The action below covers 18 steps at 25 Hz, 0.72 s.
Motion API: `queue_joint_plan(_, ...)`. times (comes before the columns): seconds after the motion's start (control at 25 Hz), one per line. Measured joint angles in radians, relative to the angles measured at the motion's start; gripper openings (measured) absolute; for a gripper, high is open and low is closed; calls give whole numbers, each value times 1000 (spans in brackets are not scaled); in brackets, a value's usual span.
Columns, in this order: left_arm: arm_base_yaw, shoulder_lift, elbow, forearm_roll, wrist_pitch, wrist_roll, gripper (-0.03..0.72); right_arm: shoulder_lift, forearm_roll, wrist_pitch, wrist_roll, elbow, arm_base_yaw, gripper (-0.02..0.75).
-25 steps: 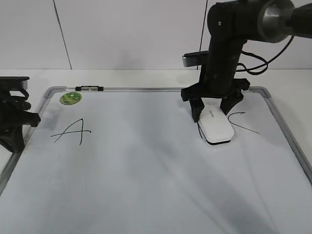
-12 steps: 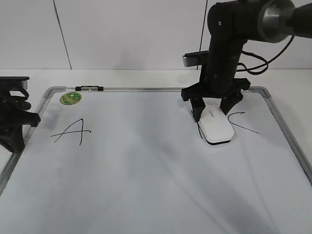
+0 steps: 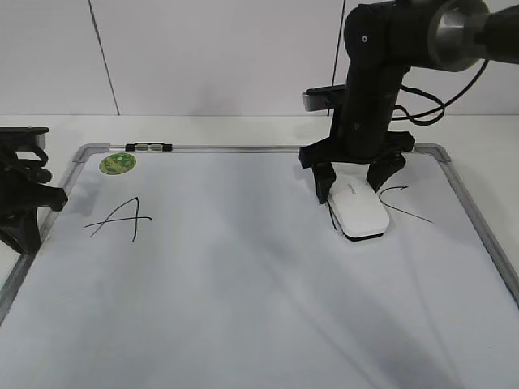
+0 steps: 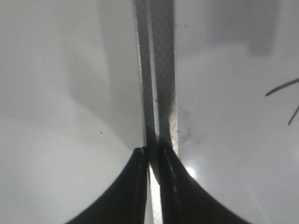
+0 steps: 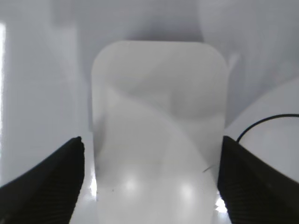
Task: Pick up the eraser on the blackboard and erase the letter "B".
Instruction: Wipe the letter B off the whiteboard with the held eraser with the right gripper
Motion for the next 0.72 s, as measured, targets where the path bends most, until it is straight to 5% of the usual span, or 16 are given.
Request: queue_joint_plan(0.72,0,0,0,-2,2,0,47,4,-28,0,27,0,0,596)
